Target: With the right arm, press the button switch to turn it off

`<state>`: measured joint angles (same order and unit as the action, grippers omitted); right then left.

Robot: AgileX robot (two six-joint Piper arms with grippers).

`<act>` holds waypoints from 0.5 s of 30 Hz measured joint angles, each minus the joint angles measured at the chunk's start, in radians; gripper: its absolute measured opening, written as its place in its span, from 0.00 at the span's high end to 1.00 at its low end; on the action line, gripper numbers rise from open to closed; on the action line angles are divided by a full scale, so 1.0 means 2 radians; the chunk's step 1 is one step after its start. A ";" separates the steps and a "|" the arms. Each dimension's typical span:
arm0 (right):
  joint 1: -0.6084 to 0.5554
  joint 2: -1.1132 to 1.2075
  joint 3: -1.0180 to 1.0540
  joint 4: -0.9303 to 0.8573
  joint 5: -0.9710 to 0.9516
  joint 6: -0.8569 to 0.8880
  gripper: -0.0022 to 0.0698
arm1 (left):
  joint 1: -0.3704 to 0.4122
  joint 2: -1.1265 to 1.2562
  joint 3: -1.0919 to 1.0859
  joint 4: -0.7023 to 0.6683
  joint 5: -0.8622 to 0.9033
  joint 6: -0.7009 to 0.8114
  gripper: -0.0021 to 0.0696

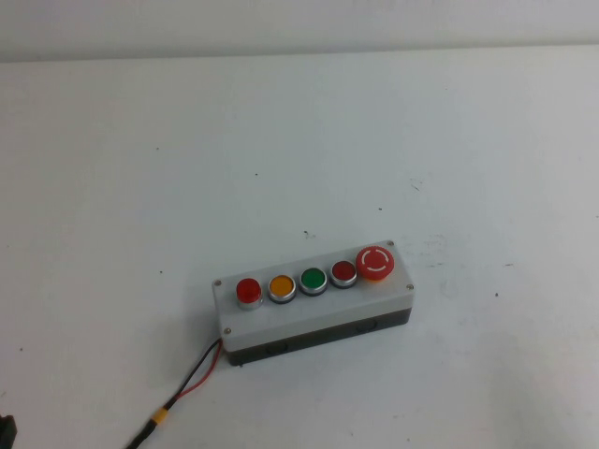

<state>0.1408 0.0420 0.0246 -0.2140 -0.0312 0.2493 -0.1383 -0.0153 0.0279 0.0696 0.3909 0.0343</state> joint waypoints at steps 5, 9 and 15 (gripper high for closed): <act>0.000 -0.025 0.000 0.000 0.038 0.000 0.99 | 0.000 0.000 0.000 0.000 0.000 0.000 0.97; 0.000 -0.025 0.000 0.002 0.065 0.000 0.99 | 0.000 0.000 0.000 0.000 0.000 0.000 0.97; 0.000 -0.025 0.000 0.044 0.093 -0.063 0.99 | 0.000 0.000 0.000 0.000 0.000 0.000 0.97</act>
<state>0.1408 -0.0084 0.0246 -0.1252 0.1539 0.1230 -0.1383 -0.0153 0.0279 0.0696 0.3909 0.0343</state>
